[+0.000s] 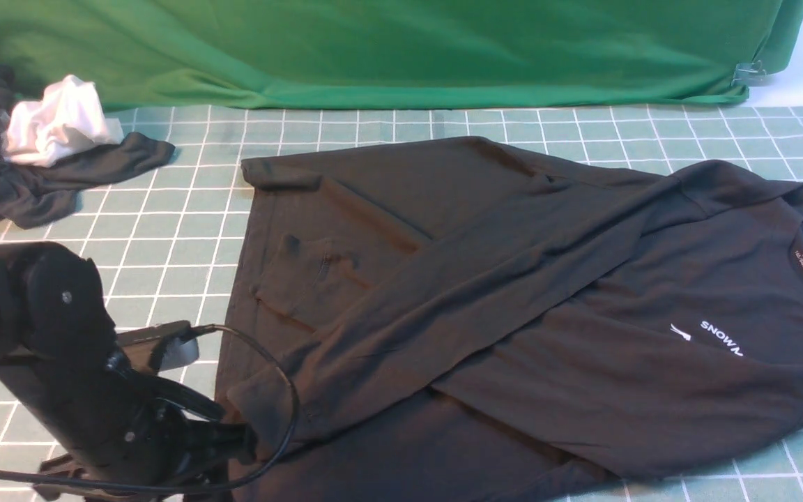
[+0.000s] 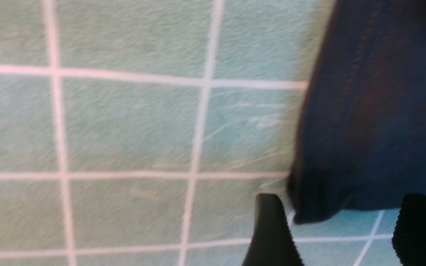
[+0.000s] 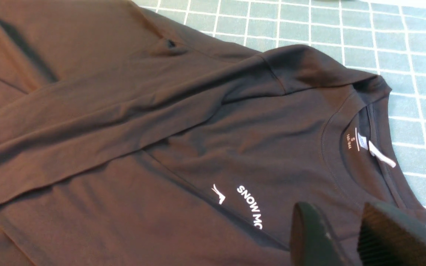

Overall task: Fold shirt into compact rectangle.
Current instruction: 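Grasp the near edge of the shirt at its hem and shoulder corners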

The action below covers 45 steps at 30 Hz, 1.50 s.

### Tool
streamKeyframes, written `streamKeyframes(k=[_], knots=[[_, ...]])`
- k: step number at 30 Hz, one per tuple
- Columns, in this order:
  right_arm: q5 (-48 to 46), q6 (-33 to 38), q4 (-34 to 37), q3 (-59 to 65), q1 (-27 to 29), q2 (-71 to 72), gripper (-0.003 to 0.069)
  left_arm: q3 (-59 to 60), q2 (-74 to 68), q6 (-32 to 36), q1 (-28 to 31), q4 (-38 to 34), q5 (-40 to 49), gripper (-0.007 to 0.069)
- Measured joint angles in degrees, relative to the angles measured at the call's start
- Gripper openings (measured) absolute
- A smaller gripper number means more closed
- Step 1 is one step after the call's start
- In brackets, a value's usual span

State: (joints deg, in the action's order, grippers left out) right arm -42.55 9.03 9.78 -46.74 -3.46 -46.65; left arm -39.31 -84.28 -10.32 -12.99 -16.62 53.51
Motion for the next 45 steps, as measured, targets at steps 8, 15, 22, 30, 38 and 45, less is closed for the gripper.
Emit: streamKeyframes(k=[8, 15, 22, 30, 38, 45], knots=[[0.2, 0.0, 0.0, 0.0, 0.0, -4.8, 0.0198, 0.9, 0.0, -0.2, -5.0, -0.8, -1.7, 0.0313], [0.4, 0.0, 0.1, 0.0, 0.0, -7.1, 0.0198, 2.7, 0.0, -2.9, -7.2, 3.0, -3.1, 0.0297], [0.4, 0.0, 0.1, 0.0, 0.0, -7.4, 0.0198, 0.7, 0.1, -10.7, -7.2, 10.9, -0.6, 0.0297], [0.6, 0.0, 0.1, 0.0, 0.0, -7.4, 0.0198, 4.6, 0.1, -14.3, -7.2, 5.4, -11.0, 0.0297], [1.4, -0.1, 0.1, 0.0, 0.0, -7.4, 0.0198, 5.2, 0.1, -13.4, -7.2, 2.8, -11.2, 0.0297], [1.4, -0.2, 0.2, 0.0, 0.0, -7.4, 0.0198, 5.2, 0.1, -13.4, -7.2, 4.6, -9.6, 0.0297]])
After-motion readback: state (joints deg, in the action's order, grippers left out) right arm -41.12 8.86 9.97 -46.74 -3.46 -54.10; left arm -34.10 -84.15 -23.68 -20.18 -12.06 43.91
